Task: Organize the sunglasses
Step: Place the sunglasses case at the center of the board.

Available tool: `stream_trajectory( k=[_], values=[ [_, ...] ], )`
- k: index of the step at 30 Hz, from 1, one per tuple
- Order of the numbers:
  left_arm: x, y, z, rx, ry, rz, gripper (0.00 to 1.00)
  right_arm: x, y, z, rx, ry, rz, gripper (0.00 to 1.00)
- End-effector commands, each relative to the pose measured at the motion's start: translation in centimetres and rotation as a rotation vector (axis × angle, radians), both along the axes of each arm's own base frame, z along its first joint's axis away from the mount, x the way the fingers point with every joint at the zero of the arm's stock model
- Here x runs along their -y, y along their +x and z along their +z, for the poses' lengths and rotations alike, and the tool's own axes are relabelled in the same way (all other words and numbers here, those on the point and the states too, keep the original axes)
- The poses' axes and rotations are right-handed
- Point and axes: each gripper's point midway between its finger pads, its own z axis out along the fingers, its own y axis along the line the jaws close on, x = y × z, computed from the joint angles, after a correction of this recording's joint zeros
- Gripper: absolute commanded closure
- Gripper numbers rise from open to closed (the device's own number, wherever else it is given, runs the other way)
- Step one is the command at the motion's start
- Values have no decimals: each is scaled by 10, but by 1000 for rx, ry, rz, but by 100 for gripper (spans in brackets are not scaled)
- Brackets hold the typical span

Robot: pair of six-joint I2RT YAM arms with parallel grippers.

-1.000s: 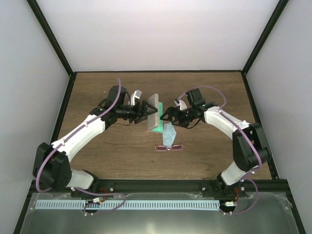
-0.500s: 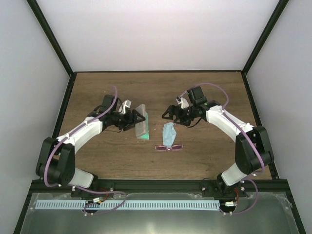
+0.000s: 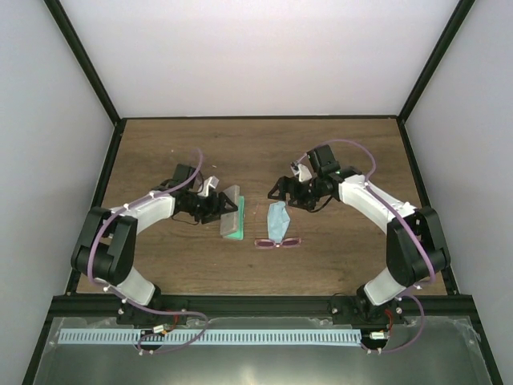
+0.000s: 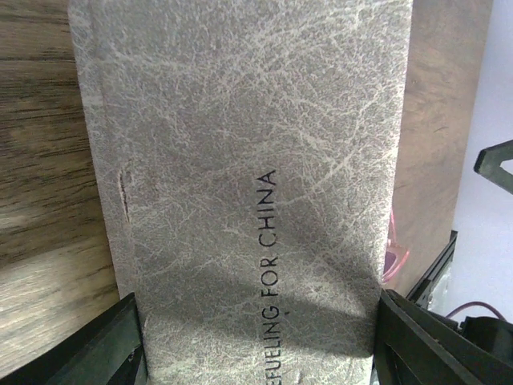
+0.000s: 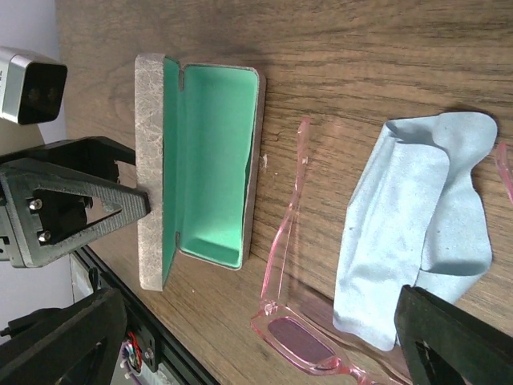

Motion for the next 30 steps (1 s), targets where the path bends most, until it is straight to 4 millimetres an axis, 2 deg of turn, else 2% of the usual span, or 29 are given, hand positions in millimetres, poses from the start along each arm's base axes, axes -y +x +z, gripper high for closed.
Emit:
stream_trajectory(
  k=[1, 9, 16, 24, 30],
  values=[
    [-1, -5, -14, -11, 17, -42, 53, 3, -3, 3, 18, -7, 4, 6],
    [-6, -10, -27, -46, 42, -48, 47, 6, -3, 0, 20, -35, 0, 5],
    [-6, -7, -23, -36, 50, -56, 44, 9, -4, 0, 20, -49, -10, 5],
    [-11, 0, -1, 21, 85, -55, 27, 9, 8, 0, 31, -73, -38, 6],
    [-9, 7, 29, 91, 46, -41, 19, 10, 21, 8, 83, -98, -63, 5]
  ],
)
